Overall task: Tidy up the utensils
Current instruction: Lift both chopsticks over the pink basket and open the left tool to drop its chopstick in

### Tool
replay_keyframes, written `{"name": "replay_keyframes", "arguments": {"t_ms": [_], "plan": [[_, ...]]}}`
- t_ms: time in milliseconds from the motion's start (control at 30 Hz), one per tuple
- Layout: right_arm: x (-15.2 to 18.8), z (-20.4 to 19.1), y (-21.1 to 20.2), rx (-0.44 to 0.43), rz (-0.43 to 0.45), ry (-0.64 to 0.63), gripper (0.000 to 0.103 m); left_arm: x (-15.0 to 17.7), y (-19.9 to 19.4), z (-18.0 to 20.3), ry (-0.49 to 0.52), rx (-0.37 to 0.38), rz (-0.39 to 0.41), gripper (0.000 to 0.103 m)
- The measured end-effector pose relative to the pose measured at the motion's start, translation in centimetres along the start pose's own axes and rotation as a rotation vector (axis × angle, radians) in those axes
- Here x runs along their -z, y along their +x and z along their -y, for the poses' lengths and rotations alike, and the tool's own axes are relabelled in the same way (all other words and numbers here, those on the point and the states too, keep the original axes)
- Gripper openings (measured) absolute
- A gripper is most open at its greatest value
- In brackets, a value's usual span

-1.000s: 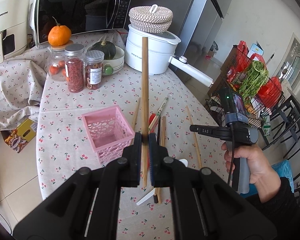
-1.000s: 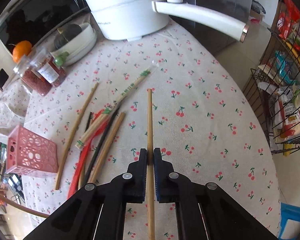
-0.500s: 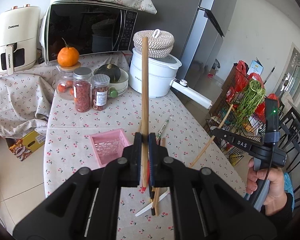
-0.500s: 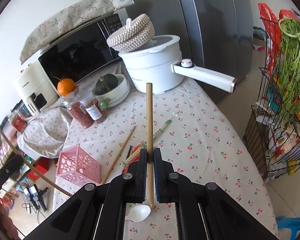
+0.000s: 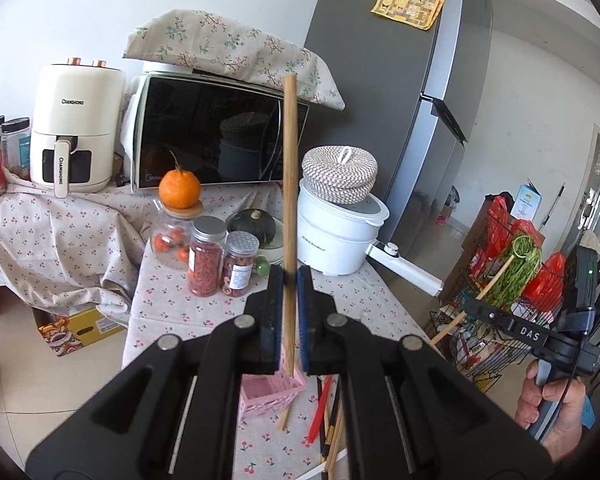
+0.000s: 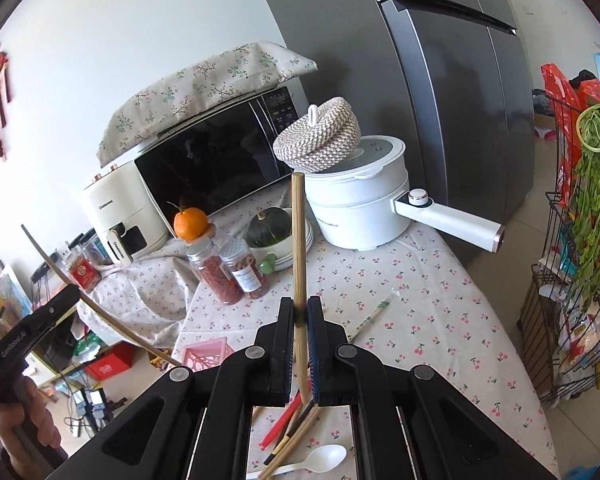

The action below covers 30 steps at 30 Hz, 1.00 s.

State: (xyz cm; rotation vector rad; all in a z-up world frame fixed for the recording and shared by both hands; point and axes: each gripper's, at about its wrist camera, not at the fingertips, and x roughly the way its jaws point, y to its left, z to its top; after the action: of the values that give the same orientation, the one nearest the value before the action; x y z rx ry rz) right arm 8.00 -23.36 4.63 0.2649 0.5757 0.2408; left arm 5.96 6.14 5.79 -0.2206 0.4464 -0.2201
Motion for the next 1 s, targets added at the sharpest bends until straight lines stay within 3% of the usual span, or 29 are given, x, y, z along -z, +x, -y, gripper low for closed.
{"name": "replay_keyframes", "arguments": {"t_ms": [133, 467, 767, 1000], "plan": [[0.0, -0.5, 0.5, -0.046, -0.009, 0.009, 0.006, 0.8, 2.3, -1.1, -0.011, -0.031, -0.033, 0.007], [-0.5, -4.5, 1.7, -0.187, 0.010, 0.011, 0.006, 2.9, 8.3, -2.9, -0.063, -0.049, -0.208, 0.008], [-0.1, -6.7, 4.4, -0.229, -0.011, 0.008, 0.006, 3.6, 10.4, -4.2, -0.088, -0.063, -0.280, 0.007], [0.8, -8.6, 8.6, -0.227, -0.096, -0.024, 0.006, 3.7, 11.2, -5.4, -0.116, -0.072, -0.307, 0.008]]}}
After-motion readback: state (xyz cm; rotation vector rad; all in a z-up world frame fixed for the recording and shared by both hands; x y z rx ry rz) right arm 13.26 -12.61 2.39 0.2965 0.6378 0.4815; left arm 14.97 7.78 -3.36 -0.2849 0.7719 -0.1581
